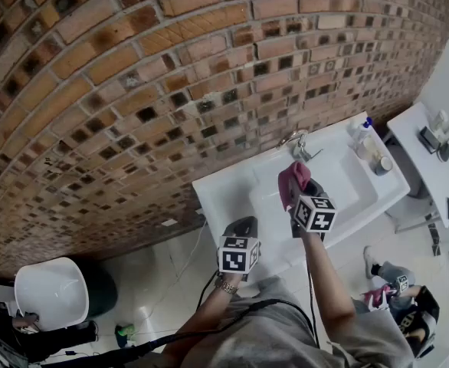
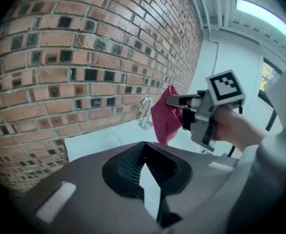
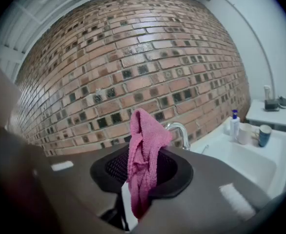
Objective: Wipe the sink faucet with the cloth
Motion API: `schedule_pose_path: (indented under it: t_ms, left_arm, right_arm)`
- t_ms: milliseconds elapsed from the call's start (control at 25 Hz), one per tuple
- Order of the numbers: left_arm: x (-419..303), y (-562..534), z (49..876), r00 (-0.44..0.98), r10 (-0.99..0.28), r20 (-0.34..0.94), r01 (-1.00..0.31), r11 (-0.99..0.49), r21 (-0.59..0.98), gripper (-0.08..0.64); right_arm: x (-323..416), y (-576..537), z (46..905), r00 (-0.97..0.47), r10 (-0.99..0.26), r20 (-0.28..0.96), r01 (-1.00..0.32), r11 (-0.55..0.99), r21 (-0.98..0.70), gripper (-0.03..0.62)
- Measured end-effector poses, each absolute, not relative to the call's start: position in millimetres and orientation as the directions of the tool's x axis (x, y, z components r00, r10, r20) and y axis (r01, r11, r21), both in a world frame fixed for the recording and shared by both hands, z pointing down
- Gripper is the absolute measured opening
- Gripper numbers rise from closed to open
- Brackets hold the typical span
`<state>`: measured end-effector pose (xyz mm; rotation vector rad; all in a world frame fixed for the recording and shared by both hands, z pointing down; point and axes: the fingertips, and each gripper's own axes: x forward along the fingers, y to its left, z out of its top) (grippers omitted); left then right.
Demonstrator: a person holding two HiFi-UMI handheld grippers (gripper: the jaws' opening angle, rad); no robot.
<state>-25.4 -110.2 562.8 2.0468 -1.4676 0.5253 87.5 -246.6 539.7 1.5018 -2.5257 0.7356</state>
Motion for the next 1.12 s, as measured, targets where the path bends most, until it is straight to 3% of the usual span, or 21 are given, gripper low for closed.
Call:
schedule_pose_path:
  t_ms: [120,240,360,480,640,840,1000,1120]
  left_arm:
    - [-31,-131,566,0.289,-0.722,0.629,-0.957,-0.221,0.186,0.017]
    - [-32,-151,575,0.273,-0.706,0.653,-0.962,-0.201,0.186,0.017]
    - [-26,-174,569,0.288,-0.711,0.642,-0.957,-0.222,0.184,0.017]
    - [-18,-189,559,0.31,-0.724,0.616,-0.951,-0.25,0.184,0.017]
    - [-23,-209,557,0.312,-0.722,0.617,-0.949,-0.261,0.175,0.017]
    - [-25,-226,556,0.32,-0.72,0.616,-0.947,-0.265,0.181,0.017]
    - [-24,-226,569,0.325,-0.696,0.64,-0.945,-0.259,0.199,0.018]
    - [-19,-227,573,0.34,-0.688,0.641,-0.94,-0.275,0.203,0.018]
  right_arm:
    - [75,-317,537,-0.504,-0.802,0.32,-0.863,0.478,-0.163,0.084]
    - [44,-364,542,-0.5,-0.805,0.321,-0.805,0.568,0.171,0.084]
    - [24,-394,566,-0.424,-0.823,0.378,-0.597,0.568,0.566,0.083]
    - [33,-412,581,-0.38,-0.851,0.363,-0.42,0.508,0.752,0.08]
    - [46,-419,564,-0.404,-0.867,0.29,-0.465,0.468,0.752,0.084]
    - [102,-453,547,-0.276,-0.94,0.202,-0.667,0.339,0.664,0.078]
    - [145,-472,560,-0.152,-0.968,0.198,-0.814,0.236,0.531,0.065]
    - [176,-484,589,-0.046,-0.964,0.263,-0.893,0.158,0.421,0.057]
